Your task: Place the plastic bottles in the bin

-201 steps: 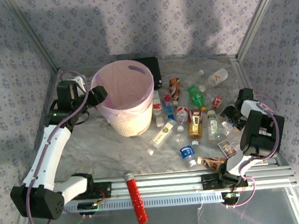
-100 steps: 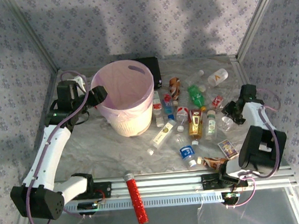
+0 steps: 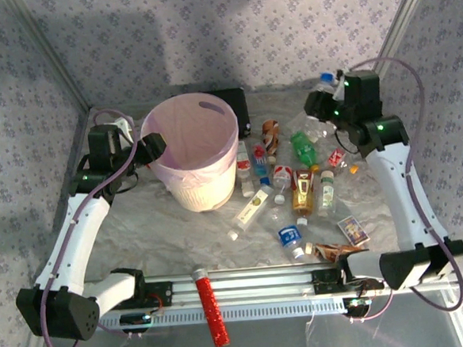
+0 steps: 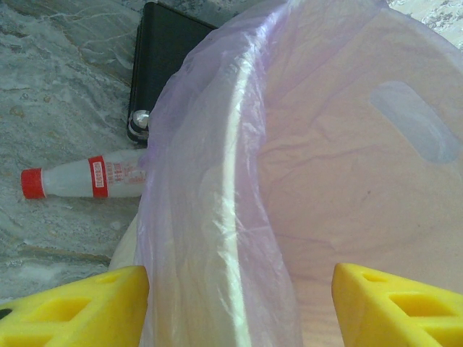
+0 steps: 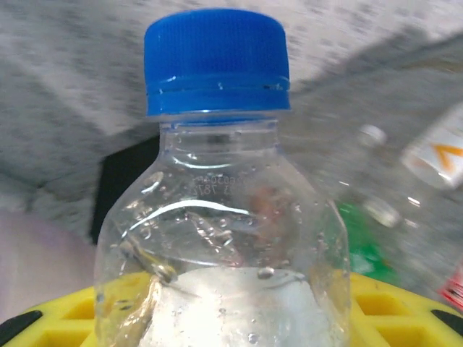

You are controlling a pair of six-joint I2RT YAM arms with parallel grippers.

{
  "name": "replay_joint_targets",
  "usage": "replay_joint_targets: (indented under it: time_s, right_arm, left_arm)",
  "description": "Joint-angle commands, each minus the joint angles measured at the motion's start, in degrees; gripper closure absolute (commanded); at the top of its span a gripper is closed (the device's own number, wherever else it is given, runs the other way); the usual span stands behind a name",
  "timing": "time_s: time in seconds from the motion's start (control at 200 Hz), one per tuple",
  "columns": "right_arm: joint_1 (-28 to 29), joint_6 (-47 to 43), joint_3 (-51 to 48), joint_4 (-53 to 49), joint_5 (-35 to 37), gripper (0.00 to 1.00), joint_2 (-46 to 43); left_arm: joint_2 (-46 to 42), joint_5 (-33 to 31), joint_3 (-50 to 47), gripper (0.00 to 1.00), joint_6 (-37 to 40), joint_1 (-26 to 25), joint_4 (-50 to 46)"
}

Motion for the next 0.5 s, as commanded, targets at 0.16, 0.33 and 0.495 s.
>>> replay_joint_targets:
  time_s: [0.16,0.33,0.495]
  right_arm:
    - [17.6,-3.1,17.7,-1.5,2.0,0.49,13.0]
    - [26.3,-5.6,29.4,-3.3,1.7,0.49,24.3]
    - [31.1,-8.7,41.9,-10.6,2.4,0.48,35.7]
  left_arm:
    - [1.6,0.8,0.3,0.33,1.2,-1.1,0.2]
    - [1.7,1.0,0.3,0.33,0.9,-1.5,0.7]
    - [1.8,1.0,0.5,0.34,0.9,-1.7,0.6]
